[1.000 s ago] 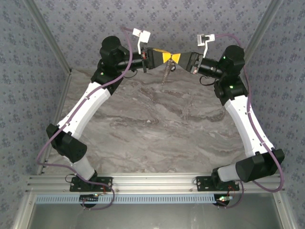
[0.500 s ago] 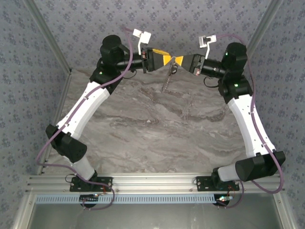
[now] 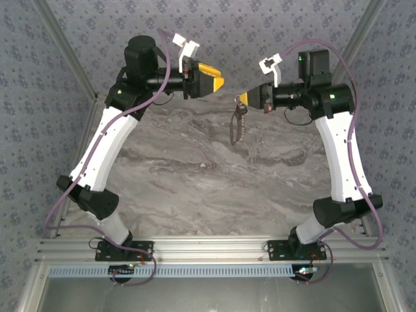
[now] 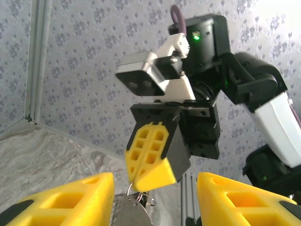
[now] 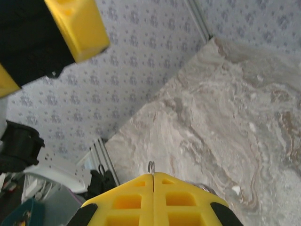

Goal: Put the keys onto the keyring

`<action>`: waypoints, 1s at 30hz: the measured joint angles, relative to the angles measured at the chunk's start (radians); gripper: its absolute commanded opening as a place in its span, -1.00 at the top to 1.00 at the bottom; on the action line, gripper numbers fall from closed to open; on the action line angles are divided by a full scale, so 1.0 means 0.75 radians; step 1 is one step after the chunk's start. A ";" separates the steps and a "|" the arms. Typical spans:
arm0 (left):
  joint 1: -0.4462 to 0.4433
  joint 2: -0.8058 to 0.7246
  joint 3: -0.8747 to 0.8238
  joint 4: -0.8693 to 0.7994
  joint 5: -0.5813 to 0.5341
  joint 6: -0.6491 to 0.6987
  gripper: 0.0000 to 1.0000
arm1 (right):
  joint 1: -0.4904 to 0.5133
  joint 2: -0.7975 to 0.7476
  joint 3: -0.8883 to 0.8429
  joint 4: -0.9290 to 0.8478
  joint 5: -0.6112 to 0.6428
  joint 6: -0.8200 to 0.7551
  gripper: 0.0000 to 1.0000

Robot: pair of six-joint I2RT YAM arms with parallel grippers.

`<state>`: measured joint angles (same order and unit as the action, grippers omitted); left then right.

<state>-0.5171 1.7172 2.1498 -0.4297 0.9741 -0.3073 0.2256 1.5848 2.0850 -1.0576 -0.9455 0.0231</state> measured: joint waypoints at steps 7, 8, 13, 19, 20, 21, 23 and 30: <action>0.000 0.072 0.033 -0.208 0.064 0.117 0.23 | 0.039 0.026 0.012 -0.135 0.010 -0.093 1.00; 0.000 0.081 0.033 -0.225 0.070 0.127 0.26 | 0.042 0.026 0.015 -0.139 0.010 -0.097 1.00; 0.000 0.098 0.033 -0.272 0.095 0.146 0.29 | 0.047 0.026 0.021 -0.141 0.006 -0.101 1.00; -0.009 0.100 0.032 -0.275 0.126 0.155 0.30 | 0.047 0.026 0.021 -0.118 -0.021 -0.089 1.00; -0.011 0.100 0.032 -0.276 0.130 0.155 0.31 | 0.047 0.026 0.021 -0.109 -0.027 -0.084 1.00; -0.016 0.100 0.030 -0.276 0.137 0.155 0.30 | 0.047 0.026 0.021 -0.099 -0.033 -0.077 1.00; -0.021 0.100 0.026 -0.277 0.146 0.155 0.31 | 0.047 0.026 0.016 -0.067 -0.049 -0.061 1.00; -0.047 0.114 0.015 -0.276 0.153 0.155 0.31 | 0.045 0.016 -0.040 0.061 -0.092 0.021 1.00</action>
<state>-0.5522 1.8030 2.1609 -0.6365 1.0889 -0.1913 0.2596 1.5967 2.0548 -1.0122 -1.0145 0.0387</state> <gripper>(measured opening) 0.346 0.066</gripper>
